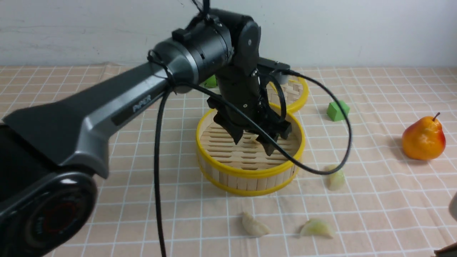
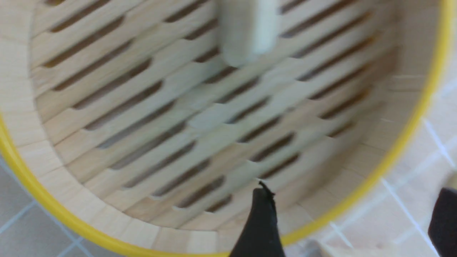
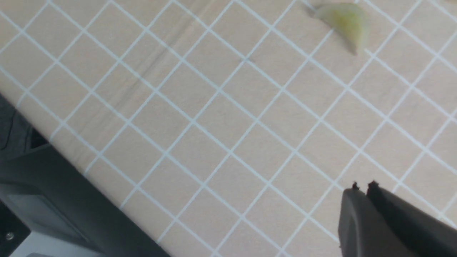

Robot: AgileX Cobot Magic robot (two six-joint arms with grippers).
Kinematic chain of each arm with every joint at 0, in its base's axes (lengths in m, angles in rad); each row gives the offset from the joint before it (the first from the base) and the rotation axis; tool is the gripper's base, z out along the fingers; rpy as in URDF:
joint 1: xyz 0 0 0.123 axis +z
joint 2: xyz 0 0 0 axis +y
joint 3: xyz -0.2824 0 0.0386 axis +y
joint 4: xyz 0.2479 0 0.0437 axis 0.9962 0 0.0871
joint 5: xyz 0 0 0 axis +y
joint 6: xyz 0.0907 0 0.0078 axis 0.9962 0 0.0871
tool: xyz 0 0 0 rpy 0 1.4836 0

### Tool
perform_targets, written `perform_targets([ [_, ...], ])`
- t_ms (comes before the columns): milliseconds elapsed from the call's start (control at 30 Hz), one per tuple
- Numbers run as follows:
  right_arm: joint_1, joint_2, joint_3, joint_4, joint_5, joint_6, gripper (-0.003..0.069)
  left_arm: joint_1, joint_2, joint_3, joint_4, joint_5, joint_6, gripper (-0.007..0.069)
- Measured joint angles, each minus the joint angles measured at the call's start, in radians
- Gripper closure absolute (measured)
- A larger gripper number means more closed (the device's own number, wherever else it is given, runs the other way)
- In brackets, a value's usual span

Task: Put the dumplings into the steamer on the table with the brown tablecloth.
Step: 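Reach for and grasp a dumpling on the table with the left gripper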

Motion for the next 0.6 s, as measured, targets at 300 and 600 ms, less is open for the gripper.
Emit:
perform_targets([
  [300, 0.000, -0.127, 0.000, -0.074, -0.004, 0.075, 0.0621, -0.134, -0.167, 0.278, -0.078, 0.014, 0.507, 0.0160],
  [600, 0.000, -0.178, 0.000, -0.074, 0.000, 0.076, 0.0617, -0.136, -0.112, 0.385, -0.012, 0.000, 0.584, 0.0177],
])
